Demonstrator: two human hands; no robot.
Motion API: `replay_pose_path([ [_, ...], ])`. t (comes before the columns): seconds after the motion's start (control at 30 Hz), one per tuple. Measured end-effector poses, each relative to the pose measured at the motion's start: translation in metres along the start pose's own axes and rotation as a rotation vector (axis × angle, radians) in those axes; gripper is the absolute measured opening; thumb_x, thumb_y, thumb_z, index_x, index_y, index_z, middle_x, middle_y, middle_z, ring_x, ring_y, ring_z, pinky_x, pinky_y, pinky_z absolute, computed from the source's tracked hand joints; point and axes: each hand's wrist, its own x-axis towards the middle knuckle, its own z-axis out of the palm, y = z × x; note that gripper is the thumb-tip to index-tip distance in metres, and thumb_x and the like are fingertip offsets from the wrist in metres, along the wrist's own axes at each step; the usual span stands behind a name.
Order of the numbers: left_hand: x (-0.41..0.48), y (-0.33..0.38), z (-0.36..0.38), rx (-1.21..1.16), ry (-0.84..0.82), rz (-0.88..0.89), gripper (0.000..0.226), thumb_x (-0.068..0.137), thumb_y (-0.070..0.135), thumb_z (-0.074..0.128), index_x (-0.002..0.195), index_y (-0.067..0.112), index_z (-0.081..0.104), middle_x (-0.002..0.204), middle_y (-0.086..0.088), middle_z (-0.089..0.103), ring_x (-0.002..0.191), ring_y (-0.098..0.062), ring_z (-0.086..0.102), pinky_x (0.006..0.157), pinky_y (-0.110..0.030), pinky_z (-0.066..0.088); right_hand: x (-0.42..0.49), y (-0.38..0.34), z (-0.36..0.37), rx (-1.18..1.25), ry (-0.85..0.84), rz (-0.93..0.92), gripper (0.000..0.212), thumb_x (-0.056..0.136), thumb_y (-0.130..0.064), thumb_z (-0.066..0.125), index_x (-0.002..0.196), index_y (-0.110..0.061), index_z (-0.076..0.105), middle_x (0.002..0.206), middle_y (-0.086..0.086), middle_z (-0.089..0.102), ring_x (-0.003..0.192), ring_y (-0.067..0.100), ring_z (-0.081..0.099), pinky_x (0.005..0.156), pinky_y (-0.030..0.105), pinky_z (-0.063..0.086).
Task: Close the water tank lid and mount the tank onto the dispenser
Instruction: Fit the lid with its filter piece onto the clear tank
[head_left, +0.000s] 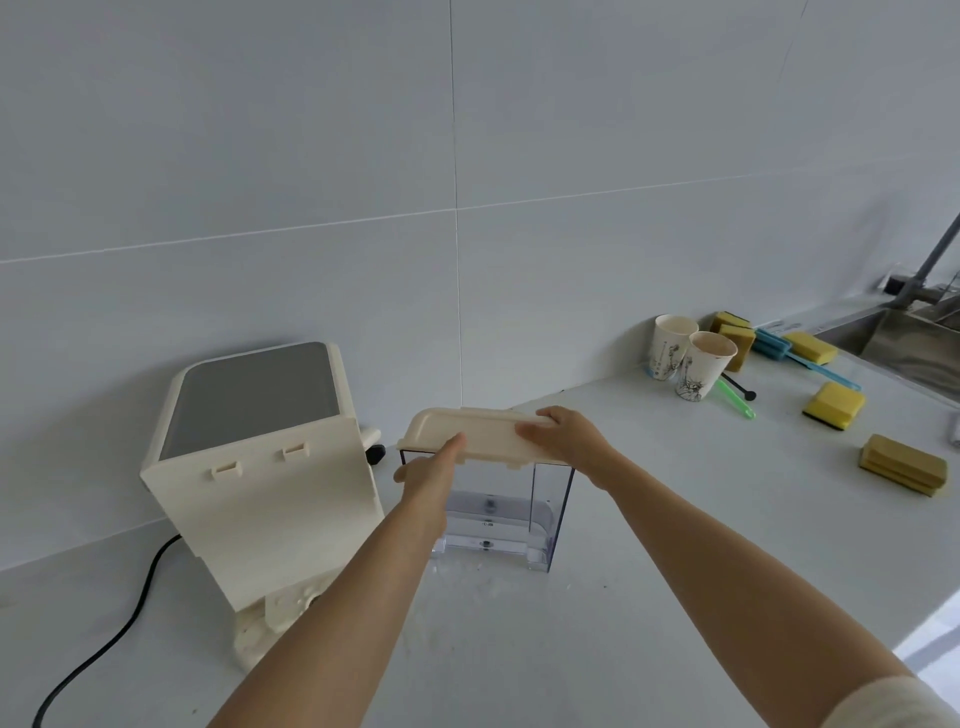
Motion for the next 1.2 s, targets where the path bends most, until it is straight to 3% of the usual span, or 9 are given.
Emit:
replay_pose_path([
  [0.17, 0.008, 0.004, 0.001, -0.038, -0.013, 0.047, 0.085, 0.075, 0.042, 0.066, 0.142, 0.008, 0.025, 0.143, -0.009, 0.039, 0.130, -0.032, 0.037, 0.109, -0.045, 0.033, -0.003, 0.005, -0.002, -0.060, -0.031, 0.014, 0.040, 0.083, -0.038, 0.056, 0.106, -0.006, 0.056, 0.092, 0.006, 0.054, 0.078, 0.018, 0.048, 0.056, 0.021, 0.035],
  [0.27, 0.011, 0.008, 0.001, 0.000, -0.039, 0.064, 0.071, 0.078, 0.041, 0.062, 0.135, 0.009, 0.034, 0.128, -0.008, 0.044, 0.113, -0.033, 0.047, 0.098, -0.039, 0.042, -0.008, 0.007, -0.004, -0.099, -0.036, 0.035, 0.037, 0.079, -0.043, 0.060, 0.088, -0.008, 0.051, 0.079, 0.002, 0.052, 0.072, 0.017, 0.047, 0.056, 0.023, 0.033],
  [0.37, 0.011, 0.012, 0.002, 0.014, -0.085, 0.089, 0.058, 0.086, 0.036, 0.055, 0.133, 0.008, 0.036, 0.113, -0.004, 0.039, 0.100, -0.027, 0.044, 0.083, -0.032, 0.036, -0.015, 0.009, -0.003, -0.145, -0.048, 0.038, 0.042, 0.075, -0.048, 0.063, 0.081, -0.010, 0.046, 0.069, -0.004, 0.045, 0.062, 0.010, 0.041, 0.054, 0.022, 0.030],
  [0.63, 0.012, 0.026, 0.007, 0.125, -0.208, 0.162, 0.026, 0.091, 0.032, 0.046, 0.113, 0.019, 0.051, 0.115, -0.007, 0.054, 0.098, -0.026, 0.052, 0.087, -0.036, 0.045, -0.033, 0.005, 0.019, -0.214, -0.124, 0.076, 0.044, 0.072, -0.058, 0.059, 0.066, -0.020, 0.037, 0.059, -0.001, 0.055, 0.056, 0.012, 0.052, 0.060, 0.025, 0.042],
  [0.77, 0.008, 0.032, 0.015, 0.228, -0.223, 0.246, 0.041, 0.094, 0.028, 0.040, 0.133, 0.015, 0.044, 0.116, -0.009, 0.054, 0.105, -0.027, 0.053, 0.086, -0.035, 0.043, -0.042, 0.007, 0.030, -0.130, -0.102, 0.076, 0.044, 0.071, -0.059, 0.058, 0.070, -0.019, 0.041, 0.057, -0.002, 0.057, 0.053, 0.012, 0.054, 0.061, 0.027, 0.044],
  [0.9, 0.002, 0.034, 0.021, 0.352, -0.244, 0.303, 0.043, 0.096, 0.030, 0.038, 0.136, 0.014, 0.041, 0.133, -0.012, 0.051, 0.107, -0.027, 0.051, 0.086, -0.034, 0.041, -0.048, 0.008, 0.038, -0.065, -0.104, 0.065, 0.049, 0.073, -0.059, 0.056, 0.088, -0.014, 0.046, 0.061, -0.002, 0.056, 0.055, 0.013, 0.056, 0.064, 0.028, 0.046],
  [1.0, -0.001, 0.034, 0.019, 0.394, -0.269, 0.308, 0.045, 0.094, 0.033, 0.040, 0.136, 0.017, 0.040, 0.136, -0.011, 0.050, 0.110, -0.027, 0.052, 0.087, -0.035, 0.042, -0.047, 0.009, 0.035, -0.077, -0.142, 0.071, 0.051, 0.074, -0.061, 0.053, 0.089, -0.013, 0.047, 0.061, -0.002, 0.057, 0.056, 0.014, 0.057, 0.073, 0.032, 0.049],
  [1.1, -0.005, 0.031, 0.013, 0.388, -0.278, 0.275, 0.059, 0.090, 0.040, 0.047, 0.142, 0.019, 0.028, 0.141, -0.008, 0.045, 0.117, -0.026, 0.051, 0.088, -0.036, 0.043, -0.044, 0.009, 0.028, -0.139, -0.187, 0.080, 0.051, 0.080, -0.063, 0.041, 0.091, -0.013, 0.047, 0.066, 0.001, 0.060, 0.063, 0.019, 0.062, 0.078, 0.034, 0.051],
  [1.2, -0.016, 0.028, 0.006, 0.410, -0.243, 0.323, 0.073, 0.086, 0.043, 0.053, 0.145, 0.021, 0.017, 0.140, -0.008, 0.042, 0.117, -0.024, 0.047, 0.090, -0.033, 0.040, -0.033, 0.011, 0.022, -0.235, -0.089, 0.065, 0.055, 0.084, -0.062, 0.028, 0.099, -0.011, 0.043, 0.082, 0.009, 0.066, 0.075, 0.026, 0.067, 0.084, 0.041, 0.051],
])
